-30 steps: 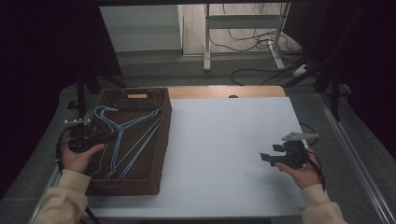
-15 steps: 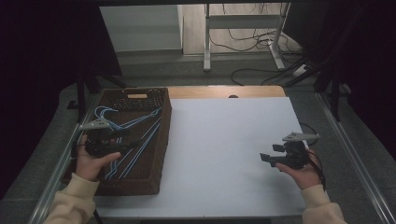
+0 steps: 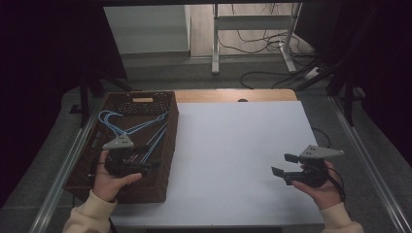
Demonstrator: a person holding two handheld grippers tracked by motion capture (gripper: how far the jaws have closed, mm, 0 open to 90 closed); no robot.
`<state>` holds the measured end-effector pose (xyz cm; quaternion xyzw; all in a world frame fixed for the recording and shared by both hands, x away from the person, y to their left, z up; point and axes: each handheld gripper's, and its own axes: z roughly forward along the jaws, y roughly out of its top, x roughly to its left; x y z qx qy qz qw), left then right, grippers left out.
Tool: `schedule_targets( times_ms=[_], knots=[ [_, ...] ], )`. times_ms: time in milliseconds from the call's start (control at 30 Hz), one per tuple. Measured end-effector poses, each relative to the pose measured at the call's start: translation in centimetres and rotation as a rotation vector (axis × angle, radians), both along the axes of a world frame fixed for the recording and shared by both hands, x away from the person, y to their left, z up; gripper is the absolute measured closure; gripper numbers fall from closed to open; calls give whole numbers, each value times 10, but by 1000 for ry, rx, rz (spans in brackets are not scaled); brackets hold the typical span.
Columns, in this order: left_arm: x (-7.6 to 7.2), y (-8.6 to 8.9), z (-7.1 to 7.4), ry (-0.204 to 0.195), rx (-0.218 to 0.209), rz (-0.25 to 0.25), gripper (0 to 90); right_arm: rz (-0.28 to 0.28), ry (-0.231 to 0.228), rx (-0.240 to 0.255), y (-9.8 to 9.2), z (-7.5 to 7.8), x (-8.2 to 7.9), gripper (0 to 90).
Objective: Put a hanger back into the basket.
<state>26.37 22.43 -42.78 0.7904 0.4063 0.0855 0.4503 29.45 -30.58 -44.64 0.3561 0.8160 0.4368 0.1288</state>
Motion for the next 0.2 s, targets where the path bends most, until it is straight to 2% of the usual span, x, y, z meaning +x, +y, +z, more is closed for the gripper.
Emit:
schedule_targets(
  times_ms=[200],
  knots=[
    [-4,-1,0,6,12,8,217,1,-1,-4,0,-2,1,250]
  ],
)
